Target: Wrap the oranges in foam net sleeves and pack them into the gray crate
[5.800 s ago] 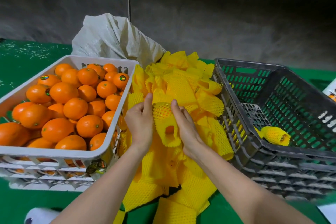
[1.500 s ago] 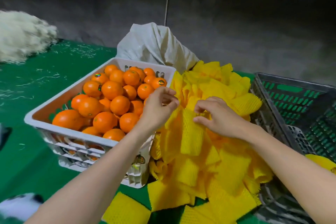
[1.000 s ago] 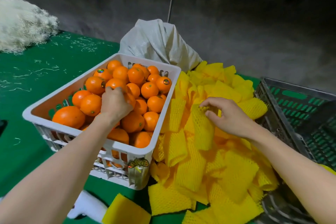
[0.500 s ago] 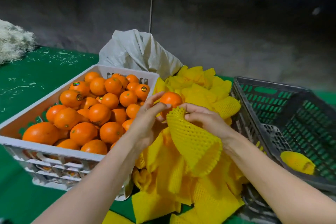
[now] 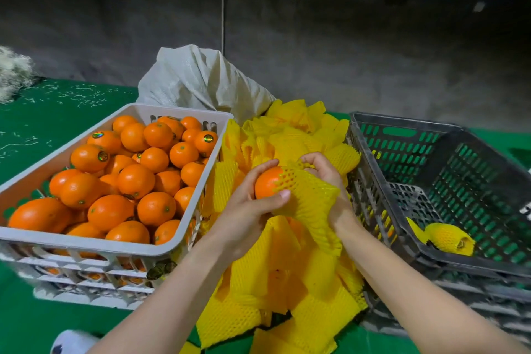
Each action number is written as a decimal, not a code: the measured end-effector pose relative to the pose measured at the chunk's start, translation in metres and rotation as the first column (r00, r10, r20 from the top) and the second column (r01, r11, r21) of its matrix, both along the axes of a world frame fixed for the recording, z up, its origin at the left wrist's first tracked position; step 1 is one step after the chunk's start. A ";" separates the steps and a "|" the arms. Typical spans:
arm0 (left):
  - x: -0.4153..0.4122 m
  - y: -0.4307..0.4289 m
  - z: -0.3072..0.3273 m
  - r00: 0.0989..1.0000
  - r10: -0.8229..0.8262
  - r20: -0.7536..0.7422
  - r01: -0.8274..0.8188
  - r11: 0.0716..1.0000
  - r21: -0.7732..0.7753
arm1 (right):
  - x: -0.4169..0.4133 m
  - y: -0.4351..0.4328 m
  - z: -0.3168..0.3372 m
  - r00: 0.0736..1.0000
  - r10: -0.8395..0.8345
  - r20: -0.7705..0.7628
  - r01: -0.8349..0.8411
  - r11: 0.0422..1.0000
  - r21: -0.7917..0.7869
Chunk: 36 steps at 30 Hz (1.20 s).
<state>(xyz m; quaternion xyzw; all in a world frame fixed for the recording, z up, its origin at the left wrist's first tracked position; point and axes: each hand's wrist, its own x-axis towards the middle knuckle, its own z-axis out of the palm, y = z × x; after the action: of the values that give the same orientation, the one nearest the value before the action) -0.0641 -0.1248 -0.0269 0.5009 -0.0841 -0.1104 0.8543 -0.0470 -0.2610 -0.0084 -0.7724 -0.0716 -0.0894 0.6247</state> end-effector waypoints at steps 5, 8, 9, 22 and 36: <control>0.001 -0.014 -0.005 0.979 0.089 -0.185 -0.140 0.948 -0.284 | -0.019 0.021 -0.016 0.981 -0.139 0.138 0.133 0.990 0.057; 0.002 -0.016 -0.004 0.957 0.164 -0.241 -0.227 0.937 -0.266 | -0.026 0.031 -0.025 0.958 -0.156 0.240 0.172 0.984 -0.045; 0.003 -0.016 -0.004 0.952 0.209 -0.225 -0.254 0.948 -0.194 | -0.026 0.032 -0.026 0.953 -0.145 0.265 0.162 0.986 -0.045; -0.003 -0.012 -0.002 0.938 0.021 -0.347 -0.148 0.928 -0.343 | 0.008 0.018 -0.024 0.985 -0.154 0.079 0.140 0.977 0.160; 0.010 -0.016 -0.007 0.870 0.369 -0.326 -0.428 0.895 -0.128 | -0.005 0.017 -0.027 0.891 0.265 -0.370 -0.080 0.892 0.445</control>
<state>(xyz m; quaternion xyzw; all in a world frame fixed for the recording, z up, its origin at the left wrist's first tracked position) -0.0542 -0.1408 -0.0337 0.3989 0.1388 0.0047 0.9064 -0.0523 -0.2437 -0.0355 -0.6115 0.0158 0.1231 0.7814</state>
